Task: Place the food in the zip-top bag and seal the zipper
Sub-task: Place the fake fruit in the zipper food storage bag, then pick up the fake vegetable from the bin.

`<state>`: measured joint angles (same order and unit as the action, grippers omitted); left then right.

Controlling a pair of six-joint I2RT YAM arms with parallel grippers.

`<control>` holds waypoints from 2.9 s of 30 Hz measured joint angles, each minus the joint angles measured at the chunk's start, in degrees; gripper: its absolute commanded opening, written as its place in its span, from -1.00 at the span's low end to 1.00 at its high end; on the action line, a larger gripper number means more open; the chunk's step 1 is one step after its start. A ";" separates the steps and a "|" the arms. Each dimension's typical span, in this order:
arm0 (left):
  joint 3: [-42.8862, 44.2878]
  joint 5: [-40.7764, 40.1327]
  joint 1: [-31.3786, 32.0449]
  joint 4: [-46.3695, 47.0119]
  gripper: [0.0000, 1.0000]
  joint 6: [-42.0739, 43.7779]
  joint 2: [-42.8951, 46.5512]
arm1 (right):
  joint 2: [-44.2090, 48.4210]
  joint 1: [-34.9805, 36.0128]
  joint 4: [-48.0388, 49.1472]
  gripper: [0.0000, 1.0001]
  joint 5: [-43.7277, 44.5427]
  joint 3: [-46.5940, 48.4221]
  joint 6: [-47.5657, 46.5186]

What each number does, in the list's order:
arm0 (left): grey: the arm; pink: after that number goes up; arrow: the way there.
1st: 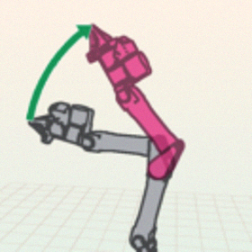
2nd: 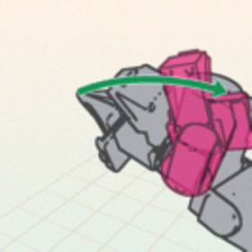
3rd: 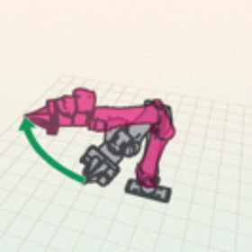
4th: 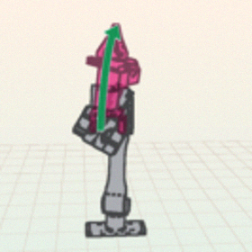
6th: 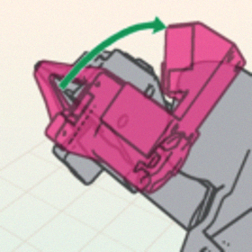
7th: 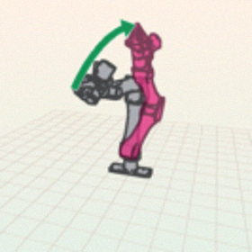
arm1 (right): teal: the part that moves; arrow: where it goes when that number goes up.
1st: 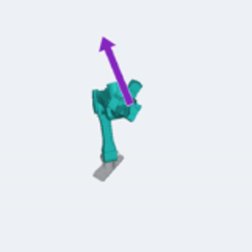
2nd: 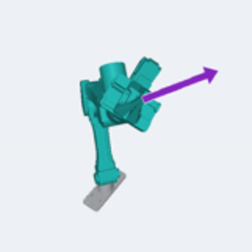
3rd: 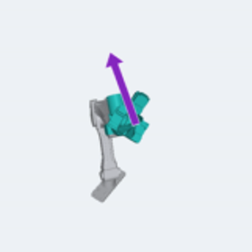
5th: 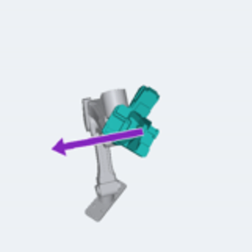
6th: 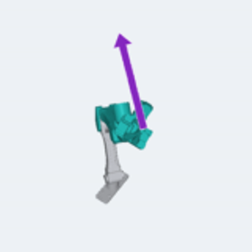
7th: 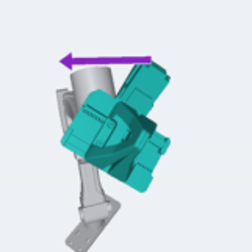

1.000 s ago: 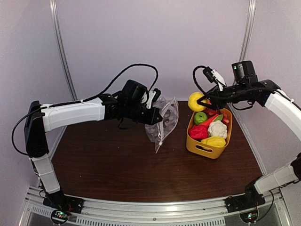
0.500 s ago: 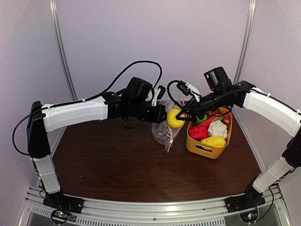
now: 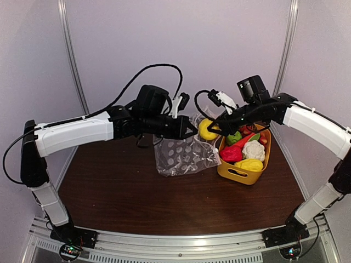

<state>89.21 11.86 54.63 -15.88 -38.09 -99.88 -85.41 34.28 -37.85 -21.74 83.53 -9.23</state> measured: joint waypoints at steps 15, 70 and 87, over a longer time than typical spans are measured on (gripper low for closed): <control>-0.39 -3.15 0.87 0.94 -1.00 -1.25 0.00 | 2.19 0.79 -4.85 0.75 -6.03 6.45 0.50; -6.12 -5.44 0.55 0.90 -1.00 1.11 1.86 | -8.59 -18.91 -18.53 -0.04 -11.15 -2.47 -19.63; -6.36 -4.85 0.55 2.58 -1.00 0.35 0.02 | 9.16 -4.50 -19.04 -0.05 -17.38 -1.75 -16.28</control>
<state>82.85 7.01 55.18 -13.30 -37.74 -99.85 -76.25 29.78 -56.88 -39.11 81.78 -25.52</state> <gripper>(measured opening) 0.013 0.682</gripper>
